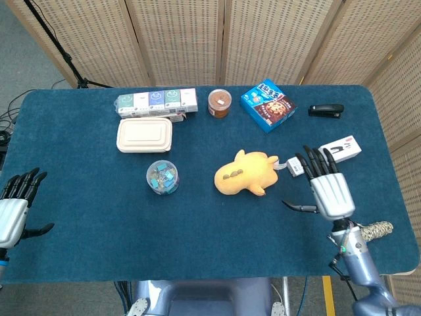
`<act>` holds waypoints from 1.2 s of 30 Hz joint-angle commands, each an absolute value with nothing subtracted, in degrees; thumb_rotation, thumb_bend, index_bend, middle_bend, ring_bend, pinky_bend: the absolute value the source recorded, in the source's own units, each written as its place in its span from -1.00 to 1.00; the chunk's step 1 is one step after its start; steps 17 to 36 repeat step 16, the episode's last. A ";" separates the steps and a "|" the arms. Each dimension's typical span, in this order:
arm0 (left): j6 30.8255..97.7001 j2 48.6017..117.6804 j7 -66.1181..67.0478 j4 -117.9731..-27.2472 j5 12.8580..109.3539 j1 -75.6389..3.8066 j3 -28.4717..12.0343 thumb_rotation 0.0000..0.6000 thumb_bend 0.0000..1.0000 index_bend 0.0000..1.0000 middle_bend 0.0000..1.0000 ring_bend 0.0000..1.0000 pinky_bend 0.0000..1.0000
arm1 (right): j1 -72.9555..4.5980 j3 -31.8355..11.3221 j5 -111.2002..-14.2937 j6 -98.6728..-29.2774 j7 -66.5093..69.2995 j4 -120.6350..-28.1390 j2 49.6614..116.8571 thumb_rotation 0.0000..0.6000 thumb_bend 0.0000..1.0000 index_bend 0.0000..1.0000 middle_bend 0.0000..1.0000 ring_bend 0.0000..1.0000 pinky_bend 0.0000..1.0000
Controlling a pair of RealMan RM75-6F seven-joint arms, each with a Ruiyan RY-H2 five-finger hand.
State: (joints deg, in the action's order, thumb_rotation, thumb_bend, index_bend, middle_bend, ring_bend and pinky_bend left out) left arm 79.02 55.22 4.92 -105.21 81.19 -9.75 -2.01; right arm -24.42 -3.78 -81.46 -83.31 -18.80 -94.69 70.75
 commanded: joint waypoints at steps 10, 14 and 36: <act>80.02 57.05 5.23 -103.96 79.92 -8.43 -1.95 1.00 -1.00 -1.00 -1.00 -1.00 -1.00 | -10.37 2.31 -86.13 -94.41 -9.80 -93.62 64.46 -1.00 -1.00 -1.00 -1.00 -1.00 -1.00; 80.33 57.64 6.00 -103.64 79.87 -8.35 -2.16 1.00 -1.00 -1.00 -1.00 -1.00 -1.00 | -8.45 2.21 -86.76 -95.50 -8.65 -92.90 65.37 -1.00 -1.00 -1.00 -1.00 -1.00 -1.00; 80.40 57.78 6.18 -103.55 79.99 -8.34 -2.19 1.00 -1.00 -1.00 -1.00 -1.00 -1.00 | -7.84 2.16 -87.17 -95.80 -8.86 -92.93 65.71 -1.00 -1.00 -1.00 -1.00 -1.00 -1.00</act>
